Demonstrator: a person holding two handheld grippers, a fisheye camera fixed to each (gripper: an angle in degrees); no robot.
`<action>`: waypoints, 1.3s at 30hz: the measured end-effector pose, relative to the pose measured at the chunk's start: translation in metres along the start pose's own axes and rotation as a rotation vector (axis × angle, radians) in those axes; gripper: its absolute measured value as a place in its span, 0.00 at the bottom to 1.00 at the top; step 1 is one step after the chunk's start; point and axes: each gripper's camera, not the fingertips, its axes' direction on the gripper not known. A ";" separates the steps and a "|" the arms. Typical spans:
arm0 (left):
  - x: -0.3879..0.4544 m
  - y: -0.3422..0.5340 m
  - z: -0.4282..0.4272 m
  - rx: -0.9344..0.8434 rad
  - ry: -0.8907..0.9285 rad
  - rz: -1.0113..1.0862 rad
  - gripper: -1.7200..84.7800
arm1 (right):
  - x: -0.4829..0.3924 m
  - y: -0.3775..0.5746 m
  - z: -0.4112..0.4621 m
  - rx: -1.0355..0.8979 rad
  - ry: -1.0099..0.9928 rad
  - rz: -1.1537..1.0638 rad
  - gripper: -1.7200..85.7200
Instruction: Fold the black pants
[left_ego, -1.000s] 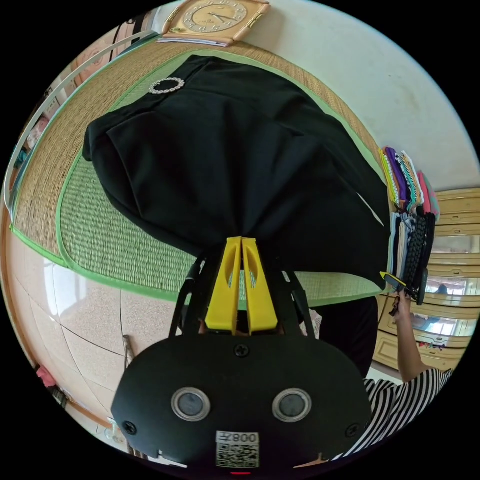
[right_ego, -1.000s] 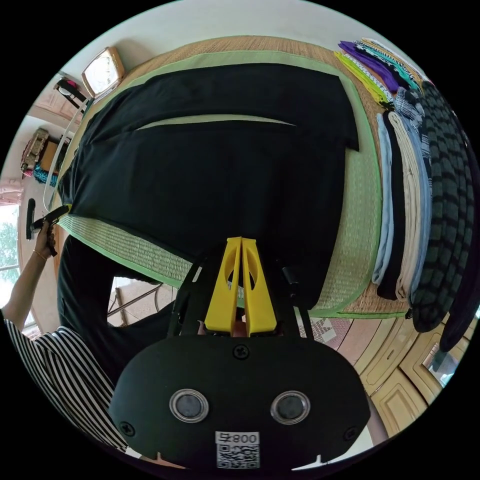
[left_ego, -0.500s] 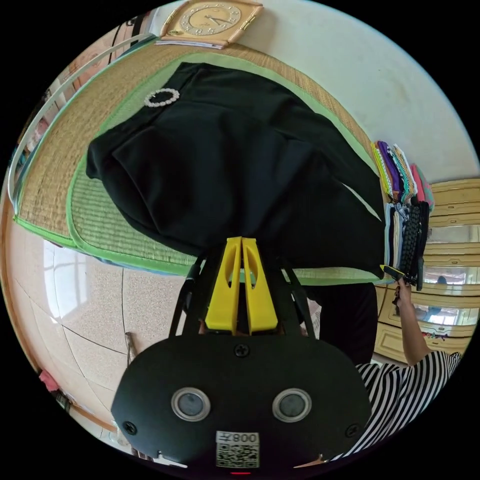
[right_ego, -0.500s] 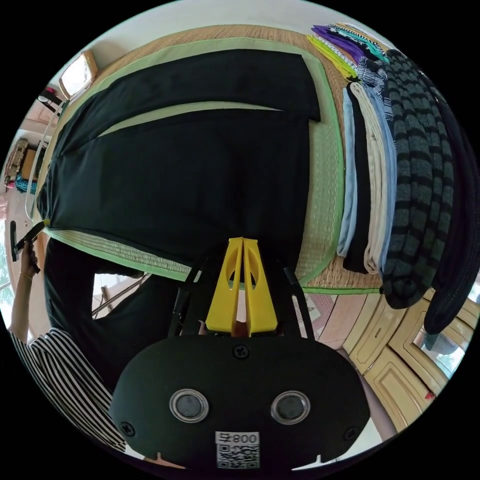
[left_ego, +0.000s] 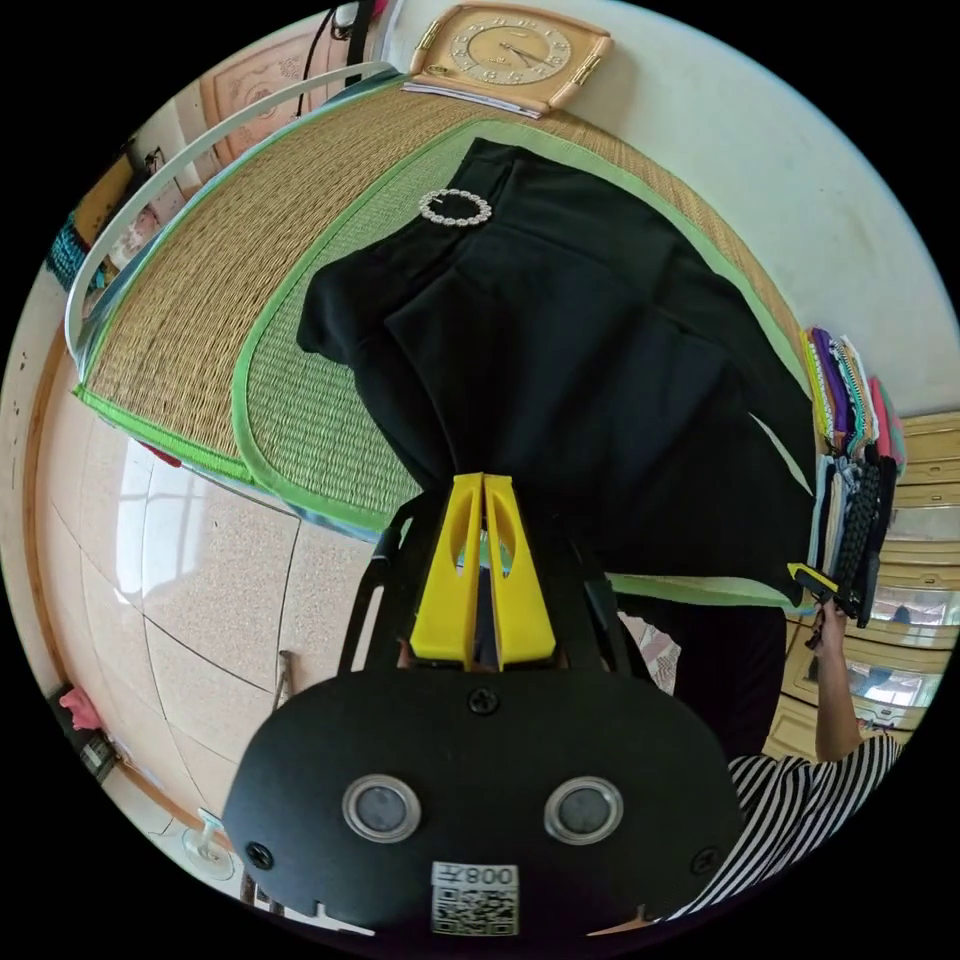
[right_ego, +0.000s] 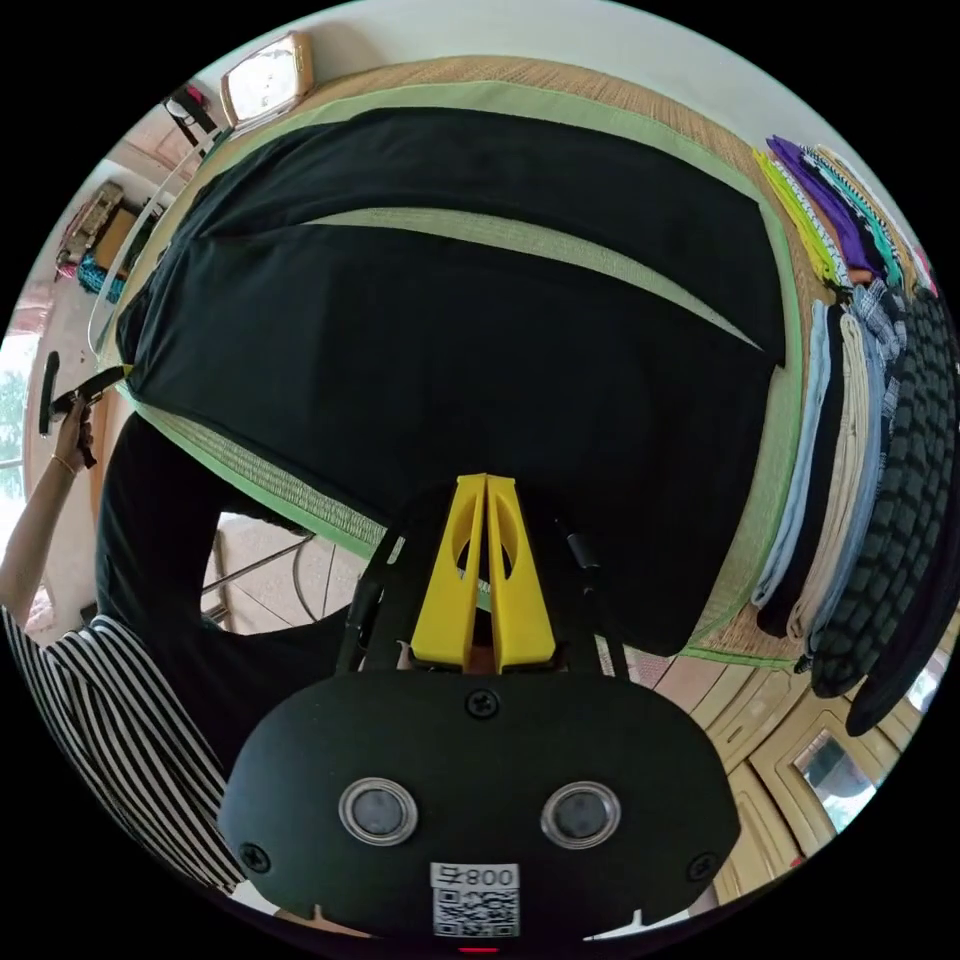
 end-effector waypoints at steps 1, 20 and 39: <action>-0.001 -0.002 -0.002 -0.011 0.021 -0.018 0.02 | 0.008 0.003 -0.001 0.005 -0.029 0.016 0.02; 0.159 -0.185 0.023 0.076 -0.032 0.355 0.02 | -0.037 -0.175 -0.061 0.235 -0.068 -0.124 0.02; 0.233 -0.284 0.061 0.127 -0.076 0.499 0.02 | 0.003 -0.159 -0.078 0.269 -0.146 -0.060 0.02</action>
